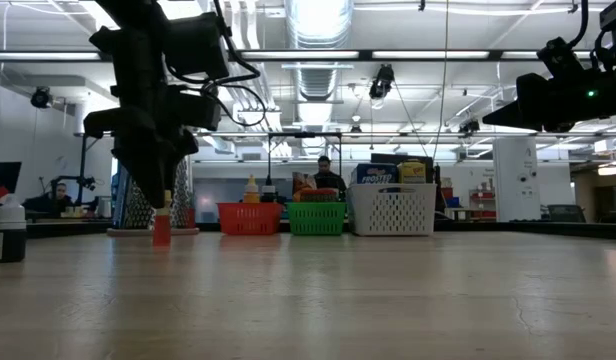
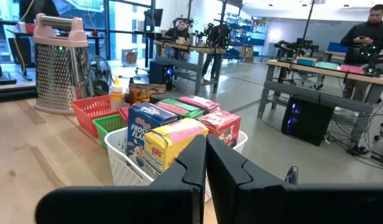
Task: Pick & Place Kitchen Items
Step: Put the small orange food coloring bottle into the red bin
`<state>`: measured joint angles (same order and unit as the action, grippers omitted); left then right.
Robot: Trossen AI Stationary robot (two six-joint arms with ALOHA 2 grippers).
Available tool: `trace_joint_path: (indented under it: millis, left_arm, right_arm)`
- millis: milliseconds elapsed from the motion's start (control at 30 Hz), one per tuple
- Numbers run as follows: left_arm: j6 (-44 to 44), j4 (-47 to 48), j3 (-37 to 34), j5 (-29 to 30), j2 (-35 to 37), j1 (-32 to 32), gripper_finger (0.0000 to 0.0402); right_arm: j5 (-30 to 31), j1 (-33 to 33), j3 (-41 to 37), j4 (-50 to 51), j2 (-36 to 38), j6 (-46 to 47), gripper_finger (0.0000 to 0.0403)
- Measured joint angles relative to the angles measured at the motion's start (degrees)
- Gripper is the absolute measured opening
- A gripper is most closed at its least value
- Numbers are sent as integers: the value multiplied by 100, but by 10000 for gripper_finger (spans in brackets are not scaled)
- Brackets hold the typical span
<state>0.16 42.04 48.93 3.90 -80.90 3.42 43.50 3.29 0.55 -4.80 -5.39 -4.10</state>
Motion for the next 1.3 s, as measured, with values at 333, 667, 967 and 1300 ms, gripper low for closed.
trace_joint_path:
  millis: [333,667,967,1300]
  left_arm:
    - [-67,150,219,-9,0,100,103]
    - [-127,338,1477,-9,-7,771,103]
    - [151,646,2782,-16,-452,1873,103]
    - [1383,1594,4098,-298,-1691,2727,102]
  right_arm:
    - [-2,0,-1,-2,-2,0,8]
    - [0,1,-1,-1,0,0,8]
    - [-2,0,0,-2,-1,0,8]
    - [-1,2,0,-2,-2,0,8]
